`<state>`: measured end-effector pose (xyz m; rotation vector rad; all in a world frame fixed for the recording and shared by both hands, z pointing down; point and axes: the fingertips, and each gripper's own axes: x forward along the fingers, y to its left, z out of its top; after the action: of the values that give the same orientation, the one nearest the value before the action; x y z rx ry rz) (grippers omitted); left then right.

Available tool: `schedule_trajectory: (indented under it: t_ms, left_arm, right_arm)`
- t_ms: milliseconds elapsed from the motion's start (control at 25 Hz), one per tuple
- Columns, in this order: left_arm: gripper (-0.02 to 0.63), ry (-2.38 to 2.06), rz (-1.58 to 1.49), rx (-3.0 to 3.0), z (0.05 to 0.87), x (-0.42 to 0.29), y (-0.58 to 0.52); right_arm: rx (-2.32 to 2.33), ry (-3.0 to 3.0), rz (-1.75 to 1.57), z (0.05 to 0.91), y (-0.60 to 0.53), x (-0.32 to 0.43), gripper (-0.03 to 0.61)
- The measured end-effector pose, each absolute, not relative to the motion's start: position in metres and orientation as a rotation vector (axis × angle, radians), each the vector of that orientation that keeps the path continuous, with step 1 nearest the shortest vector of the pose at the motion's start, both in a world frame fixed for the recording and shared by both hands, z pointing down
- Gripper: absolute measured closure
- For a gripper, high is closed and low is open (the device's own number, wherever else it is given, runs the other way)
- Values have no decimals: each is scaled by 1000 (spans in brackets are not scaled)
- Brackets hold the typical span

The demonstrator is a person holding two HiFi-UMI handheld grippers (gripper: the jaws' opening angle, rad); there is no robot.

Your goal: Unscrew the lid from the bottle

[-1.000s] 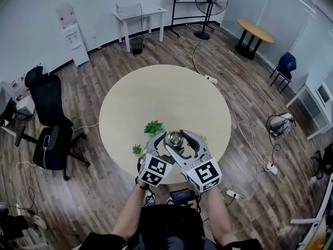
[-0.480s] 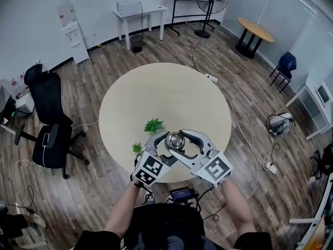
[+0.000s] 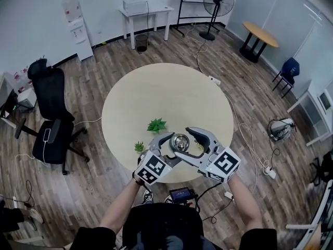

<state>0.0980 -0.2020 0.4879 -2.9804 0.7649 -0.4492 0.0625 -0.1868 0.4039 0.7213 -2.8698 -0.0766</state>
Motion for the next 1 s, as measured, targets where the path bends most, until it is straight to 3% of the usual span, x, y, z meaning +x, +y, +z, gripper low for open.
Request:
schedule_trajectory:
  t_ms: [120, 480, 640, 1000]
  left_arm:
    - [252, 859, -460, -2963, 498, 99, -212]
    - [252, 1179, -544, -2827, 518, 94, -239]
    - [252, 1192, -521, -2824, 516, 95, -239]
    - [253, 829, -424, -2936, 499, 96, -216]
  right_arm:
    - [877, -2827, -53, 407, -197, 64, 207]
    - [1355, -2573, 156, 438, -233, 76, 227]
    - [1353, -2512, 174, 453, -234, 70, 313]
    - [899, -2674, 5, 438, -210, 57, 313]
